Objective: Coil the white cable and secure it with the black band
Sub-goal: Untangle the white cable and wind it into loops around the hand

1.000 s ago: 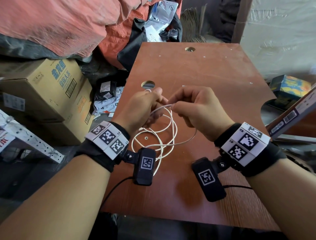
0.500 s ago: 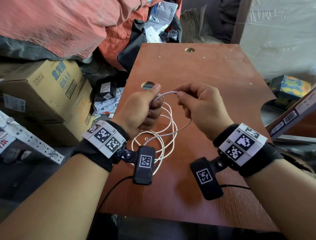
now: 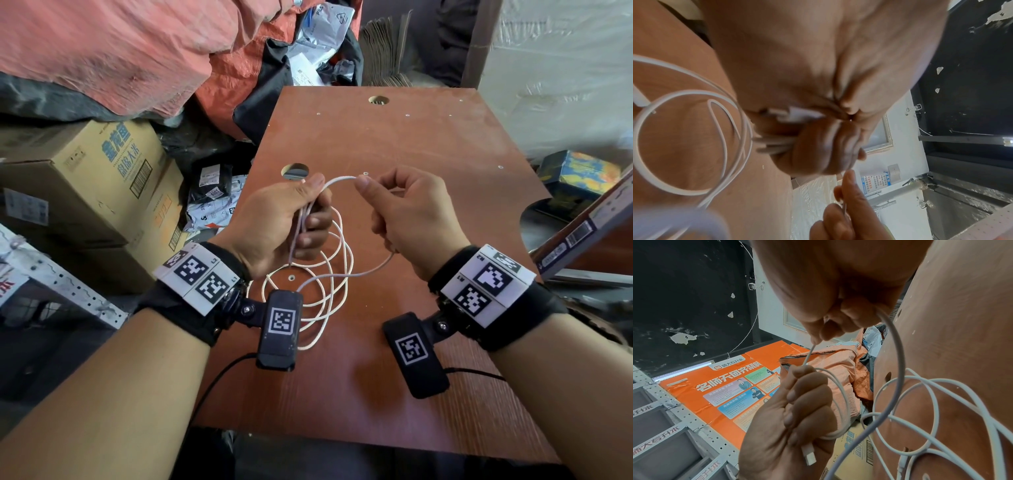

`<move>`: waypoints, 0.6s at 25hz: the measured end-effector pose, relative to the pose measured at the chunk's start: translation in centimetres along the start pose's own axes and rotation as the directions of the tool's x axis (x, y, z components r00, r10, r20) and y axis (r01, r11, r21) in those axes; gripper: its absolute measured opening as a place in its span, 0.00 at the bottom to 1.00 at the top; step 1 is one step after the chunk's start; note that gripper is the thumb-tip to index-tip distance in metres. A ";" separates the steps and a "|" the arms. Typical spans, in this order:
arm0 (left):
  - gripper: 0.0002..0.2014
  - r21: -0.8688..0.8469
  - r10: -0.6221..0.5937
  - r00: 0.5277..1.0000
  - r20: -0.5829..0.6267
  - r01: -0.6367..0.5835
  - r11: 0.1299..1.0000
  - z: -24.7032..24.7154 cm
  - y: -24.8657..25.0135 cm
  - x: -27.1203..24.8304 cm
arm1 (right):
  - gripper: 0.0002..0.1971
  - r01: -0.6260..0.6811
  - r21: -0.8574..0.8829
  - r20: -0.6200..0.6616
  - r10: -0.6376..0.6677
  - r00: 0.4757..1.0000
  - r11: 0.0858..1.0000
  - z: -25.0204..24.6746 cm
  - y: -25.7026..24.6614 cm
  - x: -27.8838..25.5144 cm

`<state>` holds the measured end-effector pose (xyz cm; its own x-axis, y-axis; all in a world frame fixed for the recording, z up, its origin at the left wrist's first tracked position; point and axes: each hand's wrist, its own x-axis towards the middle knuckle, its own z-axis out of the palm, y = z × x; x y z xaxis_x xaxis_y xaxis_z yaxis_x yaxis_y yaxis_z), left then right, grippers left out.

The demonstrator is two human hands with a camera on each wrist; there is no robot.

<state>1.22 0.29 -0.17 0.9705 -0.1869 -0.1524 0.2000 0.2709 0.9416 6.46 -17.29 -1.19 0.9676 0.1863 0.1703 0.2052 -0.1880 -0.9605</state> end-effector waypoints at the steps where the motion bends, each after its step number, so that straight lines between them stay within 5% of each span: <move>1: 0.17 0.014 -0.001 1.000 -0.008 0.001 1.000 0.0 0.0 0.0 | 0.14 0.011 0.002 -0.005 -0.011 1.000 1.000 0.0 0.0 0.0; 11: 0.22 0.029 0.009 0.999 -0.033 -0.008 1.000 0.1 0.8 -0.7 | 0.05 0.040 0.016 0.046 -0.040 0.998 0.999 0.1 0.1 0.0; 15: 0.22 -0.111 -0.002 1.000 0.017 0.004 0.994 -0.3 1.0 -0.8 | 0.15 -0.049 0.015 0.056 0.048 0.997 0.999 0.0 0.1 -0.2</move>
<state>0.72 1.00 0.79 0.9677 -0.2032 -0.1489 0.2172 0.3734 0.9019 6.28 -17.37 -1.32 0.9666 0.2312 0.1110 0.1551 -0.1822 -0.9710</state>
